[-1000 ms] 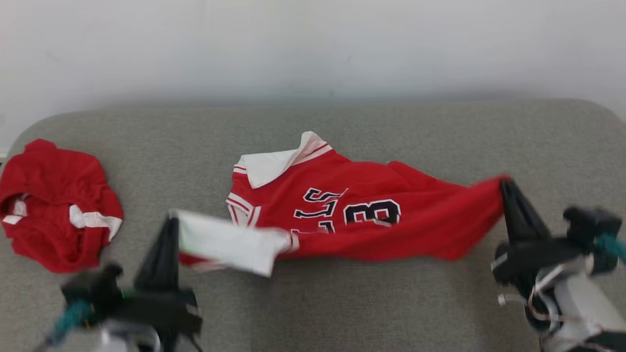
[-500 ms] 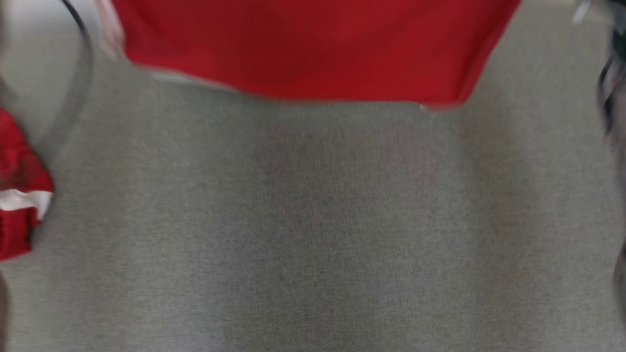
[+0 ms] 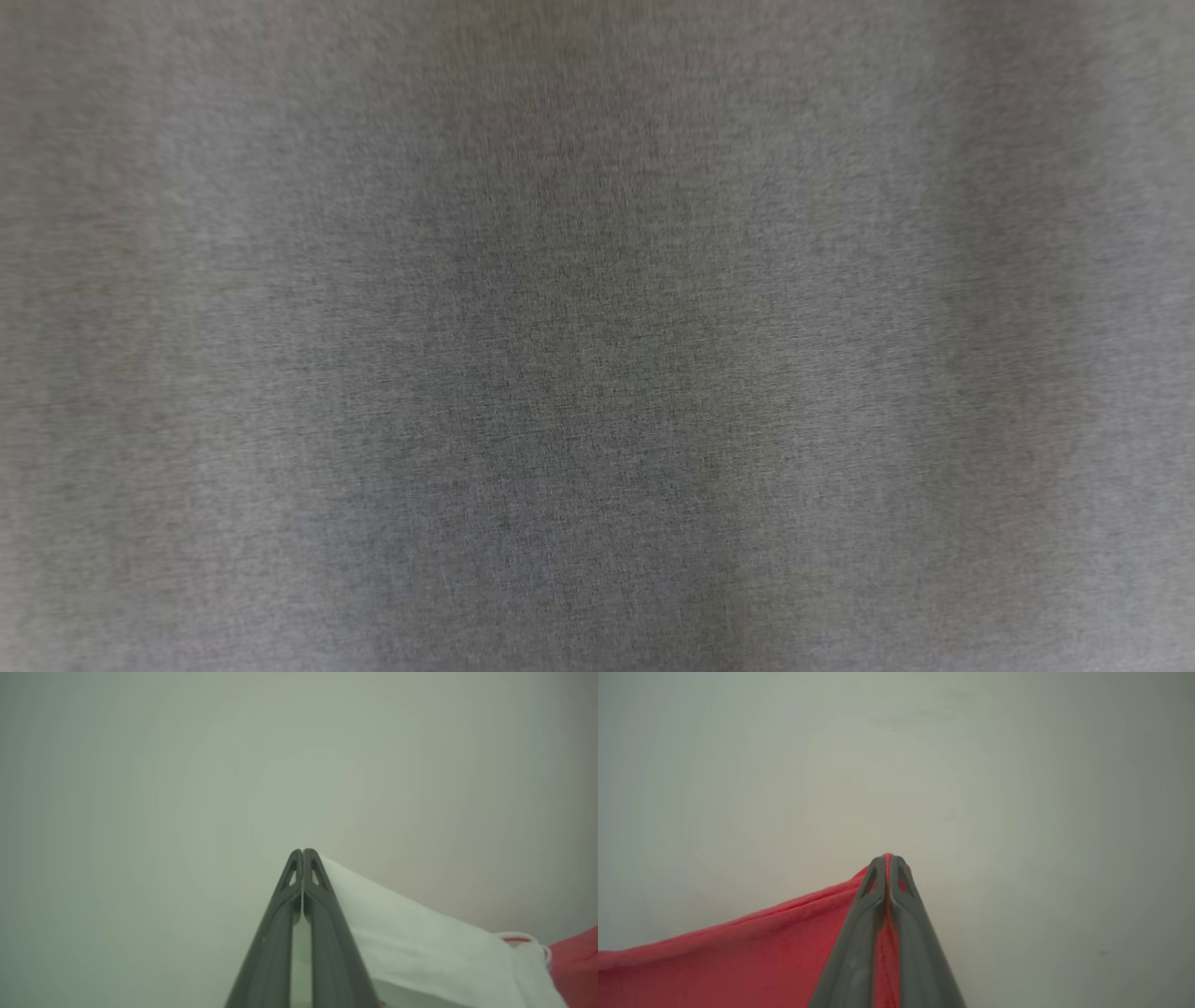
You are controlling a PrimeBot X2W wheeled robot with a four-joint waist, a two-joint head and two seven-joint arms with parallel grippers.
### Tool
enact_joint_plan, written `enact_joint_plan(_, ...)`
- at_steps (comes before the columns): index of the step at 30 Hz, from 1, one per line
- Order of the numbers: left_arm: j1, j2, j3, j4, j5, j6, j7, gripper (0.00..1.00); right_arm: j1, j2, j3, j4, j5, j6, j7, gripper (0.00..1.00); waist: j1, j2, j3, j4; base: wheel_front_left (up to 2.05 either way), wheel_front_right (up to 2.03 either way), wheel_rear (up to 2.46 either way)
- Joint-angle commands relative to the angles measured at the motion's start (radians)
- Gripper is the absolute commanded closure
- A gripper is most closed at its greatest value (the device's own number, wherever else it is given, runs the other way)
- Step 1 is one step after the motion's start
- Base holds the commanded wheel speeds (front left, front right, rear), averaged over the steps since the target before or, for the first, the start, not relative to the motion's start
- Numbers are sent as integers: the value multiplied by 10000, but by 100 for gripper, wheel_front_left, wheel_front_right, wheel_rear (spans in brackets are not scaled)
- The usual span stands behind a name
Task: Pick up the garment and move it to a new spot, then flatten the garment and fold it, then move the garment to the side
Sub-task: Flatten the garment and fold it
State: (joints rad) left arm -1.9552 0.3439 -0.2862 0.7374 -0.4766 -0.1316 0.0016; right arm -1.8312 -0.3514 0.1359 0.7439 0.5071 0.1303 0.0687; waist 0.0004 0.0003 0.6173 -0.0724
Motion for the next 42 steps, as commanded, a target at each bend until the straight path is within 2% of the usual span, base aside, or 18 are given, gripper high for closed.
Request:
enact_joint_plan(1, -302, -63, -88, 196, 41, 22, -93, 100, -285, -68, 23, 221, -72, 12, -110, 100, -4, -3, 524, -32, 0, 0, 0)
enact_joint_plan(9, -1198, -363, -716, 1002, -539, 22, -897, 100, -966, -232, 484, 1207, 126, 12, -515, 100, -4, -3, 745, 105, 0, 0, 0)
enact_joint_plan(13, -556, -406, -1030, 876, -1004, 20, -1448, 100, -357, -369, 853, 1272, 424, 12, -818, 100, -4, -3, 527, 163, 0, 0, 0)
enact_joint_plan(18, 1071, -348, -1151, 319, -1639, 19, -2040, 100, 1261, -820, 1479, 464, 1256, 12, -1240, 100, -4, -3, -131, 364, 0, 0, 0)
enact_joint_plan(23, 3752, 196, -941, -1397, -1921, 149, -2465, 100, 4150, -1632, 1918, -1218, 2387, 12, -1626, 100, -4, -3, -967, 444, 0, 0, 0)
enact_joint_plan(25, 5214, 503, -753, -2460, -1935, 517, -2559, 100, 5560, -1860, 1829, -1929, 2855, 12, -1819, 100, -4, -3, -1346, 445, 0, 0, 0)
enact_joint_plan(27, 6970, 578, -427, -3740, -2394, 879, -2578, 100, 7045, -2062, 1617, -2638, 3152, 12, -2025, 100, -4, -3, -1691, 456, 0, 0, 0)
enact_joint_plan(28, 6970, 578, -427, -3740, -2394, 879, -2578, 100, 7045, -2062, 1617, -2638, 3152, 12, -2025, 100, -4, -3, -1691, 456, 0, 0, 0)
enact_joint_plan(29, 8793, 789, -228, -5087, -2596, 1405, -2591, 100, 8555, -2163, 1316, -3279, 3349, 12, -2198, 100, -4, -3, -1989, 525, 0, 0, 0)
enact_joint_plan(31, 10593, 875, -91, -6226, -2708, 2027, -2574, 100, 9968, -2114, 945, -3854, 3365, 12, -2310, 100, -4, -3, -2233, 617, 0, 0, 0)
enact_joint_plan(34, 12941, 786, -16, -7777, -2701, 2842, -2618, 100, 12015, -1642, 227, -4556, 3423, 12, -2355, 100, -4, -3, -2540, 780, 0, 0, 0)
enact_joint_plan(36, 14310, 653, -159, -8492, -2817, 3155, -2617, 100, 13259, -1325, -152, -5046, 3083, 12, -2300, 100, -4, -3, -2693, 848, 0, 0, 0)
enact_joint_plan(39, 16013, 298, -86, -9123, -3085, 3510, -2659, 100, 14768, -616, -797, -5552, 2896, 12, -2146, 100, -4, -3, -2976, 892, 0, 0, 0)
enact_joint_plan(42, 17552, 41, -43, -9364, -3078, 3636, -2667, 100, 15958, -117, -1297, -5956, 2399, 12, -1893, 100, -4, -3, -3262, 857, 0, 0, 0)
